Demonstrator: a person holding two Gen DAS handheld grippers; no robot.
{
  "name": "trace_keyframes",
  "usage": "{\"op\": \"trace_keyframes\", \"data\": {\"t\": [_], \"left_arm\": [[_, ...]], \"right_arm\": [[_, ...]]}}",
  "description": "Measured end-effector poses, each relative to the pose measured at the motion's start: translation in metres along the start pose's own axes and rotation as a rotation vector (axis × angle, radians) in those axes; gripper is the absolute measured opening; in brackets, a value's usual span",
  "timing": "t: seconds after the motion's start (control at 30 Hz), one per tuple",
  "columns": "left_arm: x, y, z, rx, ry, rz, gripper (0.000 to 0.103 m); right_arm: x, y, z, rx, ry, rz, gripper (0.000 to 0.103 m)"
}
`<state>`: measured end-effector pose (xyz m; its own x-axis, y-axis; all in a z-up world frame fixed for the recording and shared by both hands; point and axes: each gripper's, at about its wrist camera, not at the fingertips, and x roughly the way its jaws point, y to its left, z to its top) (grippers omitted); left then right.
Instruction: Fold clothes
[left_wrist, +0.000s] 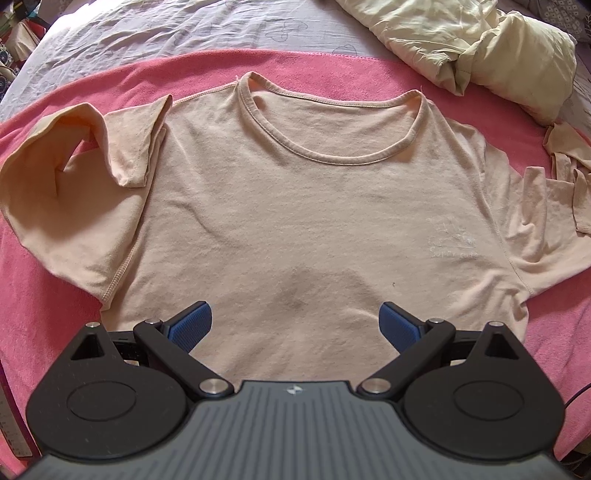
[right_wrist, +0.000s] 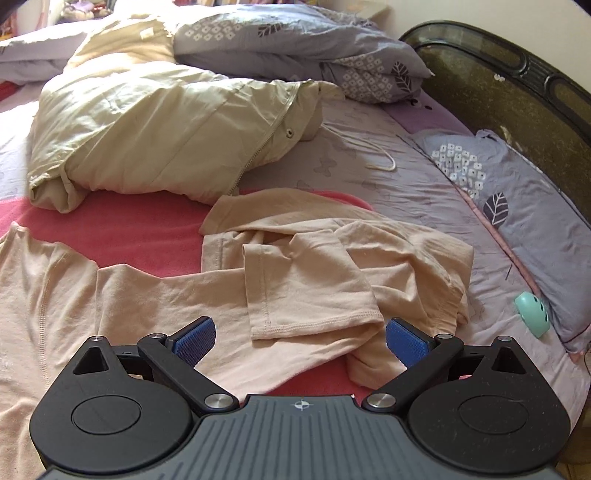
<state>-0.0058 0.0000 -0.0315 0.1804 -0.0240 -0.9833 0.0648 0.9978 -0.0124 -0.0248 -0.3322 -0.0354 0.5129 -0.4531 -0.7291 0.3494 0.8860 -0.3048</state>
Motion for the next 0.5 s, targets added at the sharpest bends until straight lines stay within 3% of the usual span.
{"op": "trace_keyframes", "data": {"t": [0.23,0.5], "left_arm": [[0.002,-0.001,0.000,0.004,0.007,0.001,0.098],[0.005,0.002,-0.001,-0.002,0.019,0.003,0.098]], "right_arm": [[0.000,0.019,0.008,-0.142,-0.028,-0.020,0.100],[0.007,0.023,0.012,-0.177,-0.029,-0.006,0.099]]}}
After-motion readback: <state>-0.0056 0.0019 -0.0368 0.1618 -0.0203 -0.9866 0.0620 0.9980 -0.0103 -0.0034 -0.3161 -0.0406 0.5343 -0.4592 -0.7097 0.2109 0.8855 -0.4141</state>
